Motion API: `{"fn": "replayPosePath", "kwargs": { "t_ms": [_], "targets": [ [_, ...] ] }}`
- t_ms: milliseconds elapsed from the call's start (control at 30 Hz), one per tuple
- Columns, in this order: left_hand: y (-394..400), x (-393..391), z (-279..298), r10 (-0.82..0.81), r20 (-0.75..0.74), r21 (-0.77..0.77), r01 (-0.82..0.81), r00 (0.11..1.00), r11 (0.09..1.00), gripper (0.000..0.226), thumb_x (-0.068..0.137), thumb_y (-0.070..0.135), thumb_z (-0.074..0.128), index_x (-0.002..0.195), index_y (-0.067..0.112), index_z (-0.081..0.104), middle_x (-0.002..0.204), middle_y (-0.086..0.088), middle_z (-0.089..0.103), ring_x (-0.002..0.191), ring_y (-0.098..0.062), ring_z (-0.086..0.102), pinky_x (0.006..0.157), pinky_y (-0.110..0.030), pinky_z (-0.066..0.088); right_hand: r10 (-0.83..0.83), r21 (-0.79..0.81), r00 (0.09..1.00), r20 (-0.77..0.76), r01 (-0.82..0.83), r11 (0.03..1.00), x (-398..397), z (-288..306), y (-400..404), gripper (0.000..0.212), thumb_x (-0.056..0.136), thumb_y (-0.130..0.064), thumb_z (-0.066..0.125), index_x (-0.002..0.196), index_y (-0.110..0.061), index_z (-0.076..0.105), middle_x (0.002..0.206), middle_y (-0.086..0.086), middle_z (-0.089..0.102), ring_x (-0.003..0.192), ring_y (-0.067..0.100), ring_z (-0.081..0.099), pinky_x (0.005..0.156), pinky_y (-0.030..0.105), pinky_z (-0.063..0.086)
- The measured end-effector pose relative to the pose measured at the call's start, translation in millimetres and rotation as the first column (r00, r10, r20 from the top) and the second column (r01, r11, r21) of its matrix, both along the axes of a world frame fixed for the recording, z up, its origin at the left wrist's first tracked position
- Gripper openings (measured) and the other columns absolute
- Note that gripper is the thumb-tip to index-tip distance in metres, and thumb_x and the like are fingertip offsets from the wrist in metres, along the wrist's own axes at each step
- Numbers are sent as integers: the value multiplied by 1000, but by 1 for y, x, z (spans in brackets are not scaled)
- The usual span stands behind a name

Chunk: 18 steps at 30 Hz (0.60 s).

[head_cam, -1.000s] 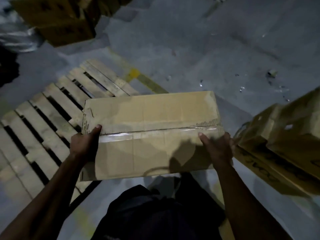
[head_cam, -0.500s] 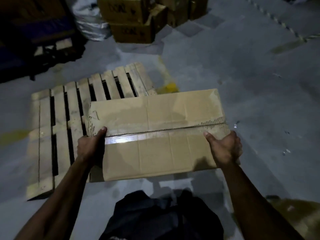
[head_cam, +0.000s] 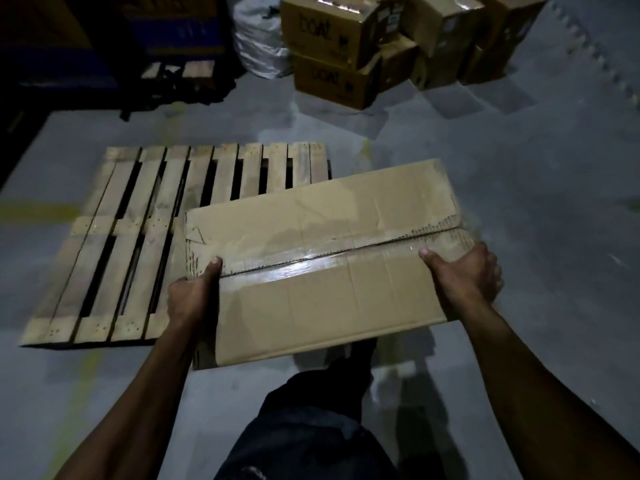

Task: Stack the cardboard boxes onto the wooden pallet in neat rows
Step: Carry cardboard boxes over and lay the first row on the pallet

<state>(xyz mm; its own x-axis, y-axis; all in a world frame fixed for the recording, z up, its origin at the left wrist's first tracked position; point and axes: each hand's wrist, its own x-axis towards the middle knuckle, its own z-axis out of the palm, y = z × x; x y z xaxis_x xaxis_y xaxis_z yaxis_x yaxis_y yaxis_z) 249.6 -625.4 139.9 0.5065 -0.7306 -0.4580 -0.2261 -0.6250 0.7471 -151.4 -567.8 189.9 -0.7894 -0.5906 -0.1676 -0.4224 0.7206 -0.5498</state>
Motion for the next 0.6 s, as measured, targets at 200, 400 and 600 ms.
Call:
{"fn": "replayPosePath", "kwargs": {
  "t_ms": [200, 400, 600],
  "targets": [
    [-51, -68, -25, 189, -27, 71, -187, 982, 980, 85, 66, 75, 73, 97, -4, 64, 104, -23, 64, 97, -37, 60, 83, -46, 47, 180, 55, 983, -19, -179, 982, -65, -12, -126, 97, 73, -61, 78, 144, -8, 38, 147, 19, 42, 137, 38, 36, 115, 47, 26],
    [-87, -118, -17, 365, -67, 94, -359, 929, 929, 70, 72, 67, 74, 85, 0, 63, 103, -26, 65, 87, -33, 57, 77, -43, 44, 366, 77, 930, -37, -362, 929, -101, 5, -238, 92, 74, -59, 78, 140, -9, 40, 145, 19, 43, 136, 37, 36, 114, 45, 24],
    [-99, -152, -17, 563, -62, 110, -555, 824, 825, 63, 78, 64, 71, 74, 3, 56, 85, -16, 59, 89, -33, 55, 82, -46, 47, 589, 87, 808, -26, -585, 806, -101, 3, -341, 93, 74, -60, 78, 140, -6, 40, 145, 21, 43, 136, 39, 36, 113, 46, 26]
  ]
}}
